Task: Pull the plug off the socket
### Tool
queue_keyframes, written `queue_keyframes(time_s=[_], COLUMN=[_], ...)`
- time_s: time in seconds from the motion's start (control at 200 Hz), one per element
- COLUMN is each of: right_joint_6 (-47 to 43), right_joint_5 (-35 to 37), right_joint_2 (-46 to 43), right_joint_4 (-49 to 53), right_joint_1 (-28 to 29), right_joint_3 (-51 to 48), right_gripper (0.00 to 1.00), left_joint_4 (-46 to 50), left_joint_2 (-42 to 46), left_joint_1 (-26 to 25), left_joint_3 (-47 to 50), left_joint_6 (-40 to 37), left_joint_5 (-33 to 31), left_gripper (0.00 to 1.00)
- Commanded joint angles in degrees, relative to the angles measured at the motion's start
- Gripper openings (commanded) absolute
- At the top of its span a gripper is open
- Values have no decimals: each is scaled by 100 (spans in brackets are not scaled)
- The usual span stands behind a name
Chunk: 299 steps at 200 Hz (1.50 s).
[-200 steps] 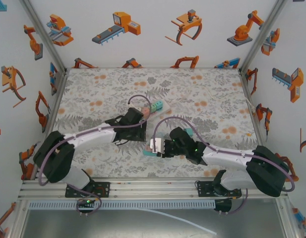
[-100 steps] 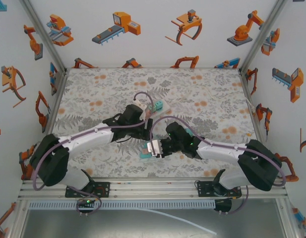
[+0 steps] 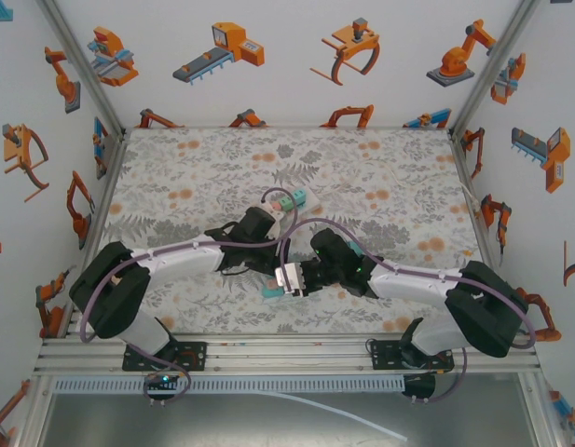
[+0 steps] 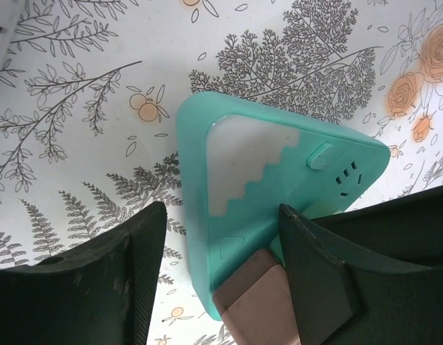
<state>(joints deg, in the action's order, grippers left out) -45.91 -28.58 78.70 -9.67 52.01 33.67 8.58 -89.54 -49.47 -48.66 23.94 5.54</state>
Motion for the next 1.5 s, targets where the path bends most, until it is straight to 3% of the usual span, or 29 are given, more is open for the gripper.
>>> queue_keyframes(time_s=[0.0,0.32,0.501,0.601,0.706,0.836,0.991,1.237,1.492], right_joint_6=[247,1146,-183,-593,-455,-56,-163,553,2563], right_joint_5=[-36,-588,419,623,599,325,626,679,810], right_joint_2=[-50,-51,-210,-412,-540,-598,-651,-1663,-2511], right_joint_4=[-337,-173,1119,1477,1639,1252,1378,792,435], right_joint_1=[-132,-560,-159,34,123,74,143,116,-190], right_joint_3=[390,637,789,865,1036,892,823,436,497], right_gripper=[2,1,0,0,0,0,0,0,0], left_joint_4=[1098,926,844,810,849,796,760,580,545], left_joint_2=[-732,-864,-932,-995,-1048,-1022,-1036,-407,476], left_joint_1=[-23,-27,-28,-27,-14,15,34,34,35], left_joint_3=[188,429,515,515,504,481,429,234,-390], left_joint_6=[-119,13,74,14,-190,-250,-232,-228,-549], left_joint_5=[-873,-1156,-1248,-1366,-1808,-1854,-1960,-1622,-1281], left_gripper=[58,56,55,55,55,55,55,61,67])
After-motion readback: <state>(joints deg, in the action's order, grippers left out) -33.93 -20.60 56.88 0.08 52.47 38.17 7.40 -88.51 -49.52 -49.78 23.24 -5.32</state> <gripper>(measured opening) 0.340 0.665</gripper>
